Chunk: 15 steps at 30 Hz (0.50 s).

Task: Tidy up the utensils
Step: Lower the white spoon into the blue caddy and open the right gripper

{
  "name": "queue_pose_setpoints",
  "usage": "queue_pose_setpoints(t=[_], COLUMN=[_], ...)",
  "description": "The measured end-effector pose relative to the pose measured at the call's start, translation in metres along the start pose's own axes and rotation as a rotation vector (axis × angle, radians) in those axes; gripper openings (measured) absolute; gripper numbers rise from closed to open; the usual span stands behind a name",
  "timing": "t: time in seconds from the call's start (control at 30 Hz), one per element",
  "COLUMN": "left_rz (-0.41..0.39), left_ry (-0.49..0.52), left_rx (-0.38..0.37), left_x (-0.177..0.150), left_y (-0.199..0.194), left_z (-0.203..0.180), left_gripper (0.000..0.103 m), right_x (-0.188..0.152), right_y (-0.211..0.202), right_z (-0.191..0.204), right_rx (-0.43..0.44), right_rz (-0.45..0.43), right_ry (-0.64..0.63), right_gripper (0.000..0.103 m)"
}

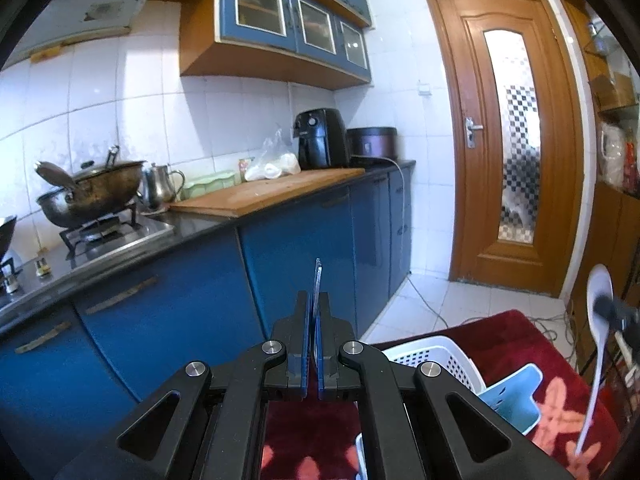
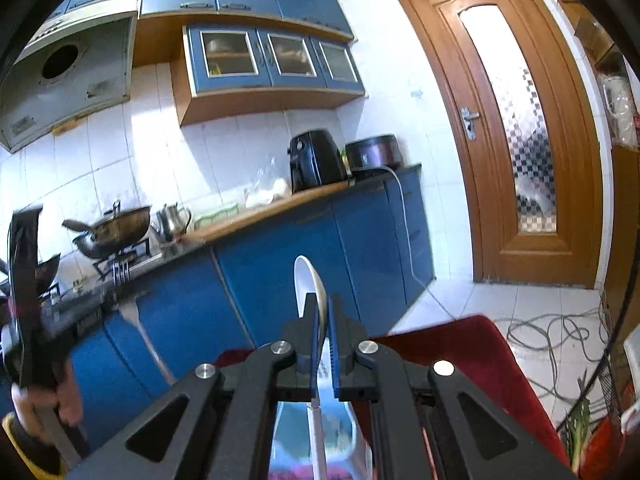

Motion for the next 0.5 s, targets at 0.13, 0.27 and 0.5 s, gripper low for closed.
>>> queue_pose_setpoints(t=[0.13, 0.27, 0.5], left_rz=[0.027, 0.063, 0.097], left_ry=[-0.004, -0.019, -0.039], left_rx=[-0.019, -0.041, -0.082], left_x=[-0.012, -0.026, -0.044], left_y=[0.015, 0.029, 0.04], left_z=[-0.002, -0.003, -0.006], left_gripper=[0.002, 0.002, 0.002], right_x=[0.006, 0.001, -0.017], right_y=[0.02, 0.04, 0.056], right_z=[0.003, 0.003, 0.007], right_rx=[-0.029, -0.045, -0.054], right_rz=[-0.043, -0.058, -0.064], right_ry=[-0.012, -0.006, -0.018], right_gripper=[0.006, 0.006, 0.006])
Point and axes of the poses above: each gripper's, at about its wrist camera, not at the fingertips, and y roughly the way its jaws point, z to its left, x to its top, the point moved 5 cm from there along y, roughly the way its jaws point, and after that the axes turned 13 degrees about -y, right-handed, at the moved point
